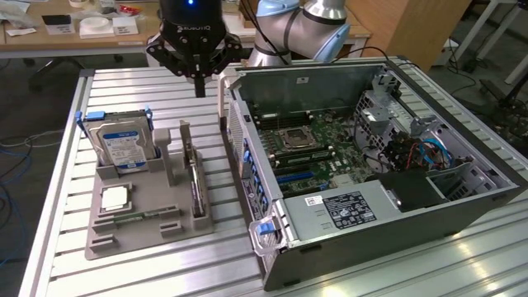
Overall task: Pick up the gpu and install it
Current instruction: 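Reach for the gpu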
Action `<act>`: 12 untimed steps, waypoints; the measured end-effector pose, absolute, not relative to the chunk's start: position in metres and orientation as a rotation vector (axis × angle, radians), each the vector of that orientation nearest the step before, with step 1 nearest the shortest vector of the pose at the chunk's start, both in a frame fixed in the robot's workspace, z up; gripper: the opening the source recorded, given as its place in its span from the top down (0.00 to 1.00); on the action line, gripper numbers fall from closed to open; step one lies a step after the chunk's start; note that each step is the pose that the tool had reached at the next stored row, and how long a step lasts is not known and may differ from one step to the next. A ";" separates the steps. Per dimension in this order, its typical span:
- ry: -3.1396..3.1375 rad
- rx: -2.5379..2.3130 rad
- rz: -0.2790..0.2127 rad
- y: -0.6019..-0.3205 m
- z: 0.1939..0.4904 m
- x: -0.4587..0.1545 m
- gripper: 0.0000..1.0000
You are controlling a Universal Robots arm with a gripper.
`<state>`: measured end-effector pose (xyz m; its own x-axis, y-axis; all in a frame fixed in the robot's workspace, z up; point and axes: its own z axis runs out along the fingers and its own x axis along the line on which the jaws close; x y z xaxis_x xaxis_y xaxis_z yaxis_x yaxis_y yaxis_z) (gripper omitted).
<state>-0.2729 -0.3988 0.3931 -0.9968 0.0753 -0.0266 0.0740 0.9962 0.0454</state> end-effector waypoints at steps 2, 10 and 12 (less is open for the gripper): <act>3.110 0.116 0.069 -0.399 0.393 -0.275 0.89; 3.110 0.116 0.069 -0.399 0.393 -0.280 0.89; 3.110 0.116 0.069 -0.399 0.393 -0.281 0.89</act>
